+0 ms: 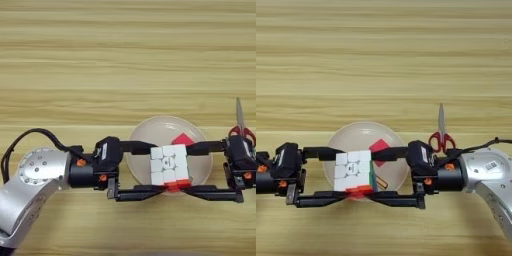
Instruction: Move the objects on the table
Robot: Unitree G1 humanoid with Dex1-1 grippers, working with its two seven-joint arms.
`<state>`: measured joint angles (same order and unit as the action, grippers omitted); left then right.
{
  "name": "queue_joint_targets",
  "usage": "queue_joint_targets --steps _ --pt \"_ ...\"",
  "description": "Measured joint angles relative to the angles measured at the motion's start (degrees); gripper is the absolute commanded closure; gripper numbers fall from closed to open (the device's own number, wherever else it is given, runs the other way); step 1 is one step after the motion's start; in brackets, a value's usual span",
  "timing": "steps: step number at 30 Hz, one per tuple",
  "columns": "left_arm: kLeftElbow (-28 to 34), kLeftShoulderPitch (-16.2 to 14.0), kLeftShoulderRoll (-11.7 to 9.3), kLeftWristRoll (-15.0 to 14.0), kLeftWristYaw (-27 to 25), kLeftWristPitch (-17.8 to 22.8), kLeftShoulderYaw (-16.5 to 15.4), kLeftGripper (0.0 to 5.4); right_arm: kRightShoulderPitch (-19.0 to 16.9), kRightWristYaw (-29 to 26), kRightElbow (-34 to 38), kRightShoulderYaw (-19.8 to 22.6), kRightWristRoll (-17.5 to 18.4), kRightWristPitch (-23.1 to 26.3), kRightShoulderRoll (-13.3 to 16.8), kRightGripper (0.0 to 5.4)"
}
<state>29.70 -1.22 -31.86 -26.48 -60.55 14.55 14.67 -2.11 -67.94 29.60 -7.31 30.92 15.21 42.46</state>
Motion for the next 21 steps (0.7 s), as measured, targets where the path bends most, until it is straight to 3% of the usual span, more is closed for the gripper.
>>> queue_joint_targets --steps 16,21 --pt "0.04 0.0 1.35 -0.72 1.57 -0.3 -0.07 0.06 0.0 0.06 0.0 -0.03 0.01 0.0 -0.37 2.12" --pt "0.04 0.0 1.48 -0.75 1.65 -0.85 -0.08 0.0 0.0 0.22 -0.02 0.04 0.02 -0.11 -0.62 2.12"
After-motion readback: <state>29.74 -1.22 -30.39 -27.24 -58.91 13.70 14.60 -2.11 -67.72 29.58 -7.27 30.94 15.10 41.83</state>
